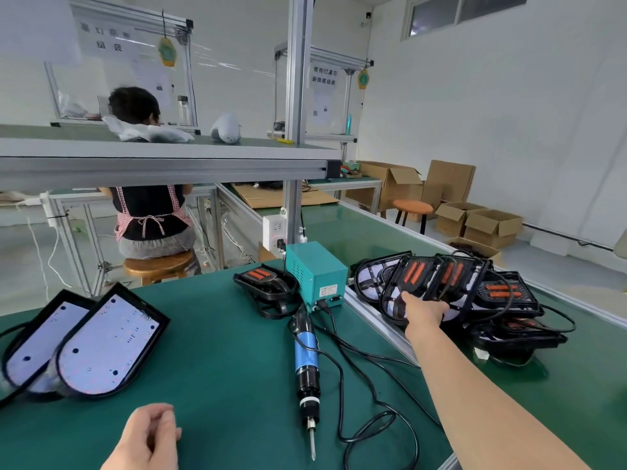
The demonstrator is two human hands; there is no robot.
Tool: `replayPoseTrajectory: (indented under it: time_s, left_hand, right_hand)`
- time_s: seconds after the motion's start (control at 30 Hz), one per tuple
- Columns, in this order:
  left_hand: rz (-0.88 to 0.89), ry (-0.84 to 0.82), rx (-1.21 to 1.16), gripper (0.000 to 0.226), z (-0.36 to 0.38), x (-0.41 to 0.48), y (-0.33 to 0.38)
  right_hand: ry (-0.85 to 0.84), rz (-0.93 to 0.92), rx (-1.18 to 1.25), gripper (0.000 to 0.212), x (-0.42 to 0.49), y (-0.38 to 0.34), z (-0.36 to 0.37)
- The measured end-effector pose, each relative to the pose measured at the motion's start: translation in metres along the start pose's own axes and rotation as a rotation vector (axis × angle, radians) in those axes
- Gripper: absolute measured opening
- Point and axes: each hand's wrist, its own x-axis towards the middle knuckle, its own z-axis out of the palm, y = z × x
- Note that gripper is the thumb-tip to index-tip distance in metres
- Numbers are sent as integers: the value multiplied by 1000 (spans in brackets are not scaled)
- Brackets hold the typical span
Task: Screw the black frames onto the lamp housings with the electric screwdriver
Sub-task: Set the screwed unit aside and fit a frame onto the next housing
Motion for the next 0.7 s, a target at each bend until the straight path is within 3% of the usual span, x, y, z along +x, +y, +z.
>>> replayPoseTrajectory:
  time_s: [0.3,0.43,0.57,0.7]
  left_hand:
    - [-46,10,28,22,-4,-4,13]
    - [-104,-18,28,21,-6,-4,13]
    - [-122,-19,14,21,-7,-5,16]
    - [-151,-43,14,24,-8,-5,17]
  right_hand:
    - [117,79,-14,65,-40,11,-17]
    - [127,64,84,70,-72,7,-21]
    - [15,-39,160,70,-123,2,-9]
    - [-260,-63,231,52,-180,8,17]
